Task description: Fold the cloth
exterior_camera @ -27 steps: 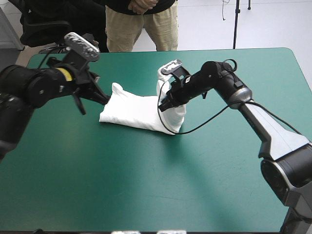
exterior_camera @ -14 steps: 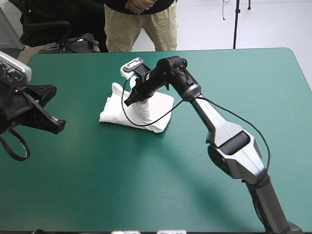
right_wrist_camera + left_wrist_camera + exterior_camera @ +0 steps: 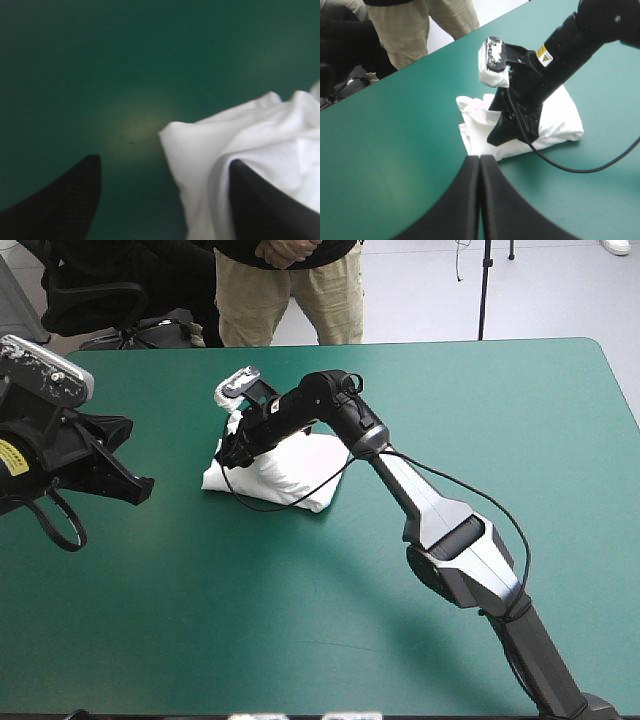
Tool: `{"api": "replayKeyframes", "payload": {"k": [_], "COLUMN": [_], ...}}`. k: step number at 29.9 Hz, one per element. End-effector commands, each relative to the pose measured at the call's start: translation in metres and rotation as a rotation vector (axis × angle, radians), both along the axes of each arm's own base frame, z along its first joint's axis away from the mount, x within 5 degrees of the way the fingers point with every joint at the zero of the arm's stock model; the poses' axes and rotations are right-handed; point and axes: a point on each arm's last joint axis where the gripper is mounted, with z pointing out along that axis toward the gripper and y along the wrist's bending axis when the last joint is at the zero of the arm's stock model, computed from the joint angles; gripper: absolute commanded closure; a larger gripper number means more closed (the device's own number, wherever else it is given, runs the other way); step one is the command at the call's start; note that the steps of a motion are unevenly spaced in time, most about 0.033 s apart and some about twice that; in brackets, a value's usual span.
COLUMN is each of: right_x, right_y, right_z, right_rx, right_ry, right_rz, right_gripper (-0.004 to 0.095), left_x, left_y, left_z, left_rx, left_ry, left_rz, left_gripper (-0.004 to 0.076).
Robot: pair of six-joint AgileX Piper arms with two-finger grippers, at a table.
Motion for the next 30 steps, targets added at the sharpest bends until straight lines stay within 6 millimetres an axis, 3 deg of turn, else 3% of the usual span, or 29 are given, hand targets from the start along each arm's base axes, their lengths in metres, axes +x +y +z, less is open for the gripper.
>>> {"api": "replayKeyframes", "payload": {"k": [1, 4, 8, 13, 17, 20, 23, 27, 30], "right_x": [-0.022, -0.021, -0.013, -0.023, -0.032, -0.041, -0.05, -0.058, -0.052], "right_y": [-0.007, -0.02, -0.045, -0.08, -0.107, -0.13, -0.152, -0.173, -0.179], "right_z": [0.055, 0.057, 0.078, 0.128, 0.145, 0.135, 0.102, 0.057, 0.025], "right_rx": [0.145, 0.099, 0.131, 0.165, 0.074, -0.03, -0.062, 0.11, 0.209], "right_ry": [-0.046, 0.005, 0.058, -0.046, -0.1, -0.067, 0.048, 0.128, 0.131], "right_rz": [0.092, 0.094, -0.029, -0.087, -0.168, -0.183, -0.183, -0.28, -0.399], "right_gripper": [0.0186, 0.0283, 0.0393, 0.0403, 0.0404, 0.0437, 0.0475, 0.0475, 0.0473], "left_x": [-0.003, -0.002, -0.001, -0.002, -0.002, -0.002, -0.002, -0.002, -0.002], "left_y": [0.002, 0.003, 0.005, 0.005, 0.006, 0.006, 0.006, 0.005, 0.005], "left_z": [0.004, 0.003, 0.003, 0.002, 0.002, 0.002, 0.002, 0.002, 0.002], "left_rx": [-0.014, -0.006, -0.011, -0.012, -0.008, -0.009, -0.016, -0.024, -0.028], "left_ry": [-0.024, -0.023, -0.023, -0.003, -0.009, -0.01, -0.008, -0.002, 0.0], "left_rz": [0.012, 0.022, 0.049, 0.06, 0.064, 0.064, 0.067, 0.062, 0.059], "left_gripper": [0.0741, 0.0741, 0.0741, 0.0741, 0.0741, 0.0741, 0.0741, 0.0741, 0.0741]}}
